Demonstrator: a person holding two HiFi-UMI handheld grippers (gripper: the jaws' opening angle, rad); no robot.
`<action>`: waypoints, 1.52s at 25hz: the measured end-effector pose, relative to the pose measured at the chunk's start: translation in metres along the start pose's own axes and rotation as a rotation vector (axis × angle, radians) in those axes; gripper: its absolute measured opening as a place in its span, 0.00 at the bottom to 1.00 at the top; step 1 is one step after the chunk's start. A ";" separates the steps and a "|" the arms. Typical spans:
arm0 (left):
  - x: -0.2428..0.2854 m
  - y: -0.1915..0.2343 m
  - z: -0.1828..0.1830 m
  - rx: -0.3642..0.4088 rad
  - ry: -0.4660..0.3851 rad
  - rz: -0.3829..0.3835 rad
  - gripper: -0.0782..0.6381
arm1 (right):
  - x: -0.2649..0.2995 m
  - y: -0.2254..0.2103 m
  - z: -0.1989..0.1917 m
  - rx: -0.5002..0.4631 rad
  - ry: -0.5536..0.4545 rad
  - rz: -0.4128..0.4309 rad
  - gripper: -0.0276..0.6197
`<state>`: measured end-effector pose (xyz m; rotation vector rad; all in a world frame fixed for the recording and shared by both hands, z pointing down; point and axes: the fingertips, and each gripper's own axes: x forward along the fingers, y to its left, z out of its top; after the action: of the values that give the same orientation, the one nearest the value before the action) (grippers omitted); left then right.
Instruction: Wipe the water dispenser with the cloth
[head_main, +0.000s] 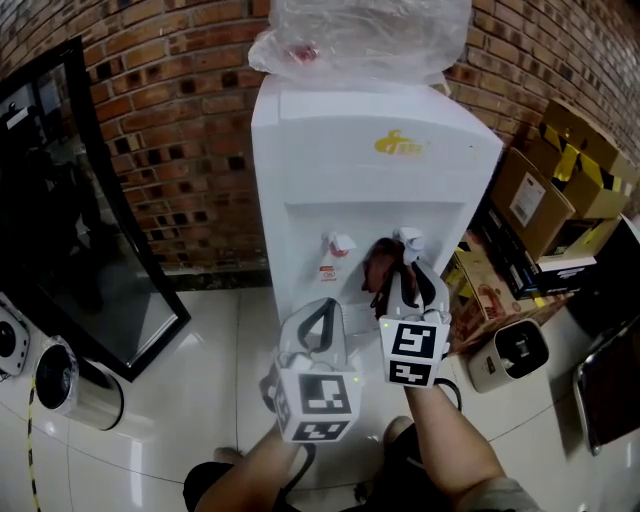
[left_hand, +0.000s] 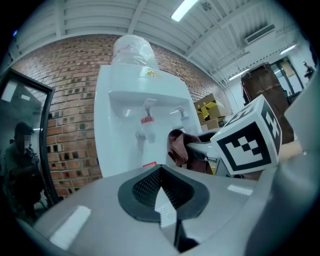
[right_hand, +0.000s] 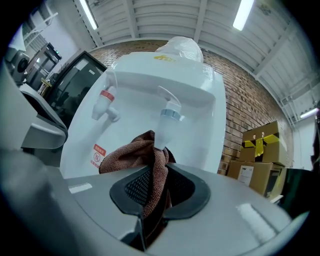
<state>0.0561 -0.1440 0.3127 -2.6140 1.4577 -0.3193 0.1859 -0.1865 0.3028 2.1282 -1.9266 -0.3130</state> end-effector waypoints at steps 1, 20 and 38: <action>0.000 -0.002 0.000 -0.001 0.000 -0.003 0.11 | -0.001 -0.003 0.000 0.004 0.001 -0.007 0.15; 0.007 -0.038 0.015 -0.013 -0.035 -0.054 0.11 | -0.031 -0.065 0.012 0.019 -0.067 -0.125 0.15; 0.016 -0.064 0.012 -0.009 -0.024 -0.092 0.11 | -0.027 -0.094 -0.009 0.053 -0.019 -0.145 0.15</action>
<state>0.1203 -0.1241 0.3168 -2.6871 1.3377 -0.2903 0.2743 -0.1502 0.2801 2.3129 -1.8129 -0.3140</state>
